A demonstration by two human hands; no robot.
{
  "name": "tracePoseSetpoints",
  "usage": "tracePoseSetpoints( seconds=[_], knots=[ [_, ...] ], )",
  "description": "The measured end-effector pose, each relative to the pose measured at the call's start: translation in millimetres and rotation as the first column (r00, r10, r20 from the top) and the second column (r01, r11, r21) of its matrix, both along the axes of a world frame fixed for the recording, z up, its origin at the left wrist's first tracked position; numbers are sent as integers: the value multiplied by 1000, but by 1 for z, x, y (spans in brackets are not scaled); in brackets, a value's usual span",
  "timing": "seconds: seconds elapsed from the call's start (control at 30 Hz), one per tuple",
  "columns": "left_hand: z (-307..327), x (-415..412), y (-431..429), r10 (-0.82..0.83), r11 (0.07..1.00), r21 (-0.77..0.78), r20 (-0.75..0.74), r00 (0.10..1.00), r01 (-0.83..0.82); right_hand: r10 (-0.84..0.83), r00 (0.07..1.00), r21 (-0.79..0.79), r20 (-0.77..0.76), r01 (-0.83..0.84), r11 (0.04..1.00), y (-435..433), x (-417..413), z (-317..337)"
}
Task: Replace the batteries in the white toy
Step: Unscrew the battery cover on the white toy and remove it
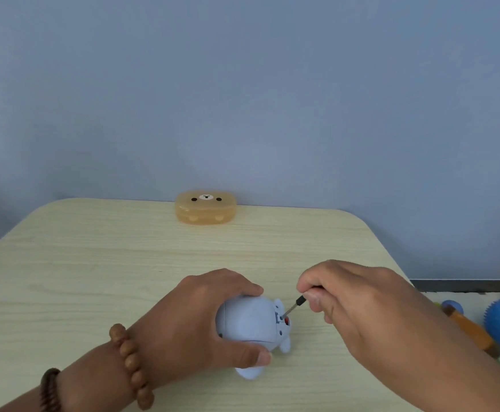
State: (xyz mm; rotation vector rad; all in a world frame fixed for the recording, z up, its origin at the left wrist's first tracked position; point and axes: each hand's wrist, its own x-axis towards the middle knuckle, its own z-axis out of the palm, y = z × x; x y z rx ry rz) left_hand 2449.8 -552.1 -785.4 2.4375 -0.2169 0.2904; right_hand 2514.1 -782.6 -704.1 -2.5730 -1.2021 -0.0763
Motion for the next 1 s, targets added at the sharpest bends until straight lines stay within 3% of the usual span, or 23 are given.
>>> tracePoseSetpoints(
  seconds=[0.13, 0.33, 0.6, 1.0],
  knots=[
    [0, -1, 2, 6, 999, -32, -8, 1000, -7, -30, 999, -131, 20, 32, 991, 9, 1, 16],
    [0, -3, 0, -3, 1000, -13, -1, 1000, 3, 18, 981, -249, 195, 31, 968, 19, 0, 15],
    [-2, -6, 2, -14, 1000, 9, -1, 1000, 14, 111, 993, -247, 35, -98, 964, 16, 0, 6],
    [-3, -3, 1, -43, 999, 21, 3, 999, 43, 81, 990, -369, 117, -32, 929, 18, 15, -1]
  ],
)
